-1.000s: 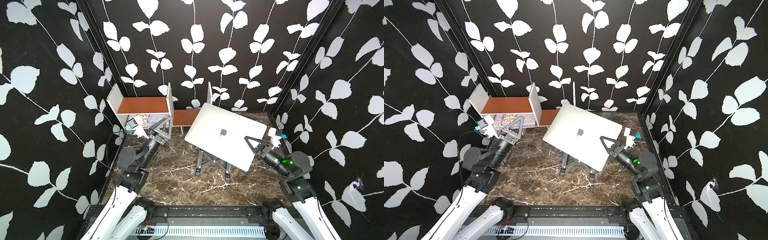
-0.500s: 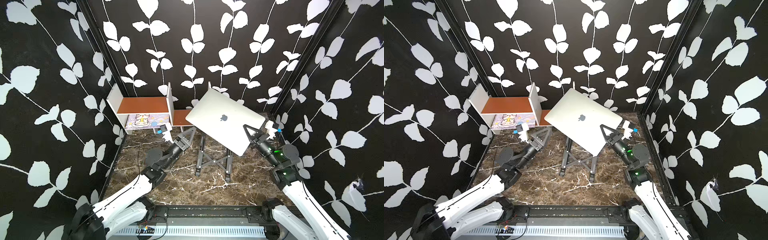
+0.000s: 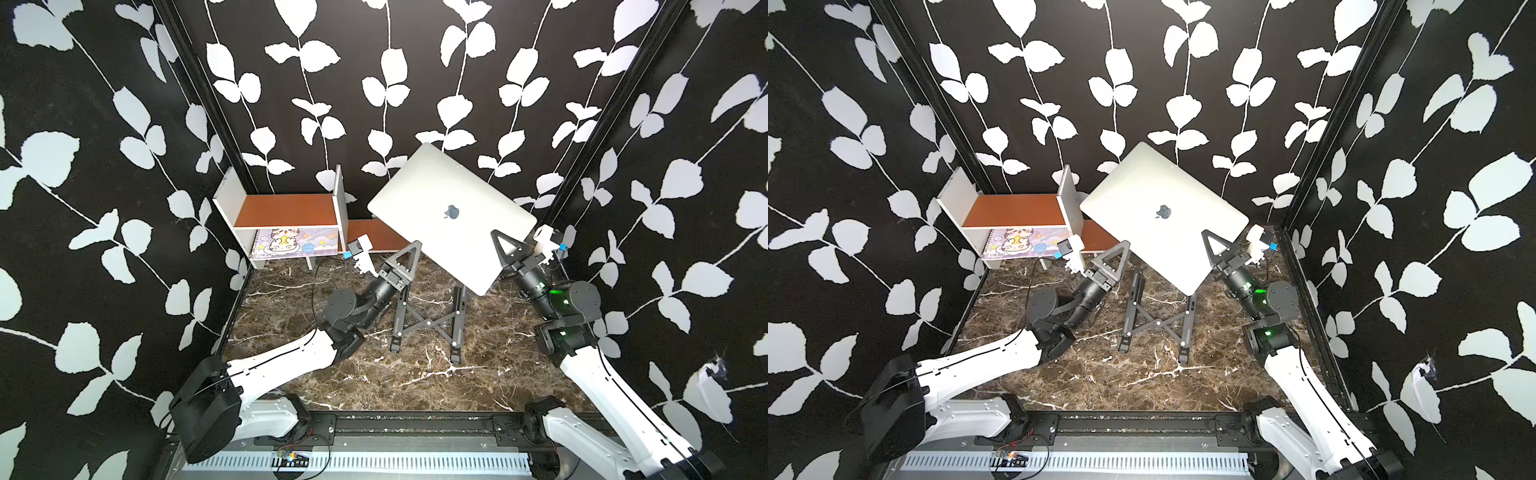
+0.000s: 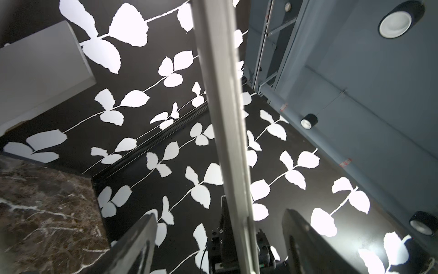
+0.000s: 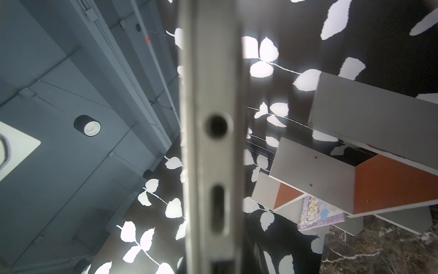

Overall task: Close the laptop lid and set it aside
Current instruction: Pick up the laptop from the computer stand.

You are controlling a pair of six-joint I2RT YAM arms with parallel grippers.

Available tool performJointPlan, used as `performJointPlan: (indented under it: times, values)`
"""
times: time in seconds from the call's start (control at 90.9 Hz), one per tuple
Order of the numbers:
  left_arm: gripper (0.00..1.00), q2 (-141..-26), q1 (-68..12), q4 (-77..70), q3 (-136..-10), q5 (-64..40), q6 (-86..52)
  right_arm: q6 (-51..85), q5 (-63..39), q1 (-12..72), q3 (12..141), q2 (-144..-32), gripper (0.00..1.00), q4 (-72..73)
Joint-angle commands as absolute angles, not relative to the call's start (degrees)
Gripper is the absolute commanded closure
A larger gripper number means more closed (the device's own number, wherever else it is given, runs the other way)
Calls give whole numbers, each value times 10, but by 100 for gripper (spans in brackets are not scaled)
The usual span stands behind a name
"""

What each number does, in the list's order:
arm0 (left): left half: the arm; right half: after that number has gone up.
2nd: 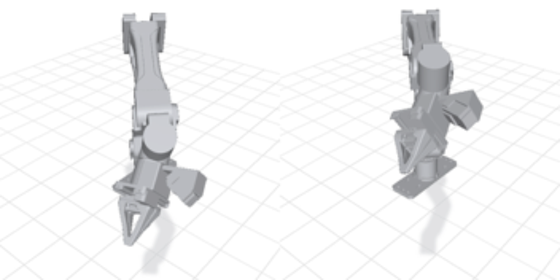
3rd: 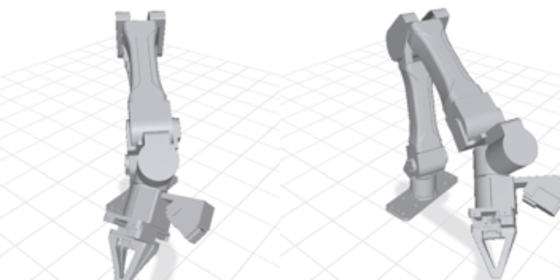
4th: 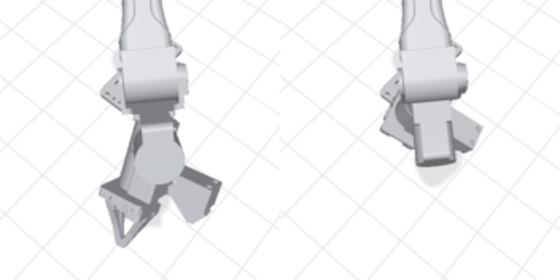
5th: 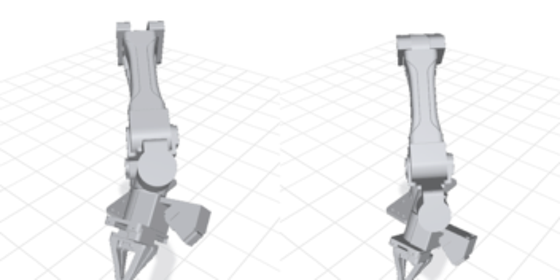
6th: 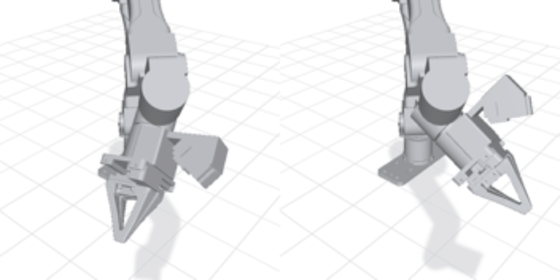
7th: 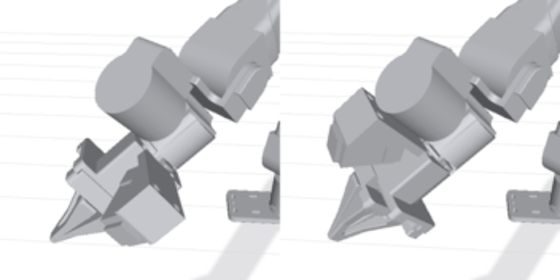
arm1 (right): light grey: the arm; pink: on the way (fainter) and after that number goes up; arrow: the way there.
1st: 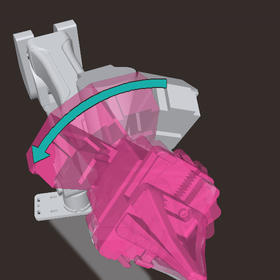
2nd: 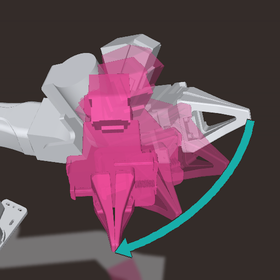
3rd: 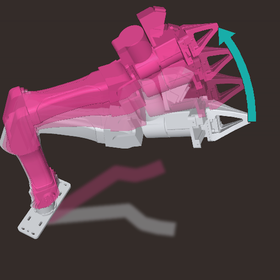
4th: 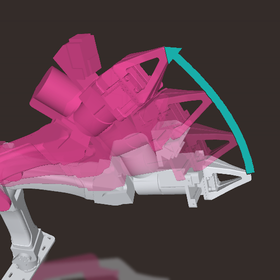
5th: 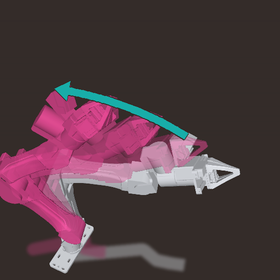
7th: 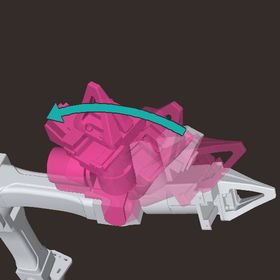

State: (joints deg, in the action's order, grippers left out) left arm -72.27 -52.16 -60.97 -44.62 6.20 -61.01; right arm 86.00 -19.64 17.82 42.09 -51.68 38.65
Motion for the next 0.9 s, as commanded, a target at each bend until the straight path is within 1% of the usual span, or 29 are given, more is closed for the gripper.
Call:
performJointPlan:
  times: [0.0, 0.165, 0.374, 0.55, 0.693, 0.792, 0.891]
  values:
    - [25, -739, -530, -664, -487, 98, -582, 880, -167, 184, 468, -508, 100, 567]
    - [35, -773, -536, -679, -529, 99, -583, 879, -163, 185, 469, -511, 100, 575]
    - [43, -793, -541, -683, -553, 89, -587, 879, -168, 185, 463, -513, 100, 579]
    - [57, -806, -543, -688, -561, 82, -597, 882, -171, 185, 462, -517, 100, 586]
    - [64, -810, -545, -690, -568, 74, -597, 885, -173, 185, 458, -519, 100, 589]
    - [73, -812, -546, -692, -568, 71, -597, 887, -174, 184, 453, -518, 100, 592]
    - [86, -812, -547, -698, -567, 70, -596, 886, -177, 184, 449, -516, 100, 591]
